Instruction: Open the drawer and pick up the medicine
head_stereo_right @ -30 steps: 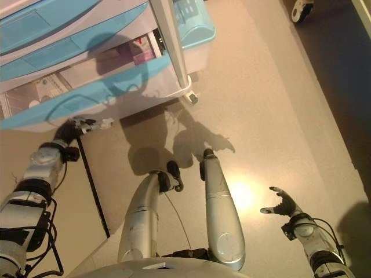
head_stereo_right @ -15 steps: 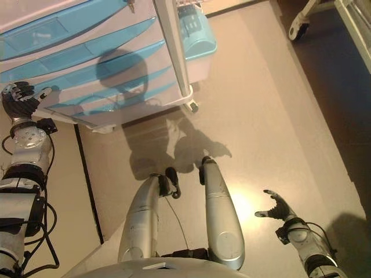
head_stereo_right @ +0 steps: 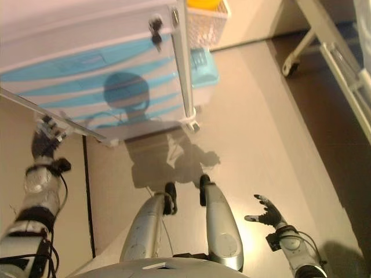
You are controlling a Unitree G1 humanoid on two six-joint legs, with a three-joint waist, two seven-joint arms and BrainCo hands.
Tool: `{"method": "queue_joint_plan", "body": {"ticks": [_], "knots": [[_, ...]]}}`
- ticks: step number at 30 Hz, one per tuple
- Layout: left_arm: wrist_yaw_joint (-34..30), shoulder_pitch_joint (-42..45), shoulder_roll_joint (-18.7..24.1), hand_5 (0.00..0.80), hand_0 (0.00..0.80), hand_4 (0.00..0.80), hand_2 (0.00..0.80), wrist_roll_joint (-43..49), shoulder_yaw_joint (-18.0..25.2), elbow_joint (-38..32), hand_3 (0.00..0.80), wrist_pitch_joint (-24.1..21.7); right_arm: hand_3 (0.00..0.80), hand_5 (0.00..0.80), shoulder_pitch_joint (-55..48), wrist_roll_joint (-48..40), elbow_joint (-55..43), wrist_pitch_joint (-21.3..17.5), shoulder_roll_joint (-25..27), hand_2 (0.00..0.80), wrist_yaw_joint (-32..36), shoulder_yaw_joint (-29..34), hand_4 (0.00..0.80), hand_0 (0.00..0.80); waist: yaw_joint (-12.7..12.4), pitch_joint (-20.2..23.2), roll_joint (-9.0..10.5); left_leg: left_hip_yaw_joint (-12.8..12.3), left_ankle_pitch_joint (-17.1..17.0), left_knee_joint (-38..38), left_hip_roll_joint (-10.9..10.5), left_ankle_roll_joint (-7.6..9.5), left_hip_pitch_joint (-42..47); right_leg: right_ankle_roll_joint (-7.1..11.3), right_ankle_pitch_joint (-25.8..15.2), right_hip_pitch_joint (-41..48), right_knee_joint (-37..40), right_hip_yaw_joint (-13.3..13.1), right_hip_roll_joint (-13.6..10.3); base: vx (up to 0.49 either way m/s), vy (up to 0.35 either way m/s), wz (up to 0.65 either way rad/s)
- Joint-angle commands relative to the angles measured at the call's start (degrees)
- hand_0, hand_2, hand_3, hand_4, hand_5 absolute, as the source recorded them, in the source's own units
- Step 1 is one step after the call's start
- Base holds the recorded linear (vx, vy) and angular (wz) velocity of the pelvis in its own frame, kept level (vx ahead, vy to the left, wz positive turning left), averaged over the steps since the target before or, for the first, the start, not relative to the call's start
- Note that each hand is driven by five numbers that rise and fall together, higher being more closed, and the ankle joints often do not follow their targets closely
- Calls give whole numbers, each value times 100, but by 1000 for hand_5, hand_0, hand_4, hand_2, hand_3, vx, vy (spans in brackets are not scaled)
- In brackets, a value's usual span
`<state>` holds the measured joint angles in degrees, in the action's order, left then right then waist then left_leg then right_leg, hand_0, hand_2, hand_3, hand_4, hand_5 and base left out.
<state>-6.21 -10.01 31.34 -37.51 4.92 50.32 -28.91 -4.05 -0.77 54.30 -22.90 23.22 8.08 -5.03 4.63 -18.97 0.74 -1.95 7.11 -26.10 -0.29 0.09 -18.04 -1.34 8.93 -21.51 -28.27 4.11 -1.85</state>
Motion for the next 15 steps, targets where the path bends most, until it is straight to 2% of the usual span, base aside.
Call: {"method": "queue_joint_plan", "body": {"ticks": [1,5,9,12,15], "knots": [[-742,431,-148,0,0,0,0,-292,375,254,0,-63,0,0,-165,-264,426,-259,8,0,535,265,0,0,-96,686,-82,-73,96,714,-480,140,763,184,124,1059,658,66,54,104,-173,42],[-798,773,-577,0,0,0,0,15,521,907,0,473,0,0,-57,92,924,-335,-165,0,536,322,0,0,-215,976,-99,82,17,1288,-453,67,1434,189,155,1823,1253,242,54,34,-154,41],[-696,969,-995,0,0,0,0,708,397,1818,0,869,0,0,149,320,1390,-365,-295,0,329,279,0,0,-392,1094,-57,173,10,1456,-460,26,1725,183,101,2297,1698,490,-7,-71,-101,32],[-750,1117,-1248,0,0,0,0,1047,297,2306,0,1297,0,0,249,258,1517,-215,-349,0,257,277,0,0,-517,1125,-38,157,-15,1586,-443,-7,1815,198,2,2480,1992,707,-23,-120,-59,37],[-850,1199,-1531,0,0,0,0,1329,10,2562,0,1747,0,0,383,46,1618,54,-402,0,177,336,0,0,-616,1125,-68,123,-186,1959,-377,-55,1876,208,-111,2566,2281,889,2,-154,-24,27]]}}
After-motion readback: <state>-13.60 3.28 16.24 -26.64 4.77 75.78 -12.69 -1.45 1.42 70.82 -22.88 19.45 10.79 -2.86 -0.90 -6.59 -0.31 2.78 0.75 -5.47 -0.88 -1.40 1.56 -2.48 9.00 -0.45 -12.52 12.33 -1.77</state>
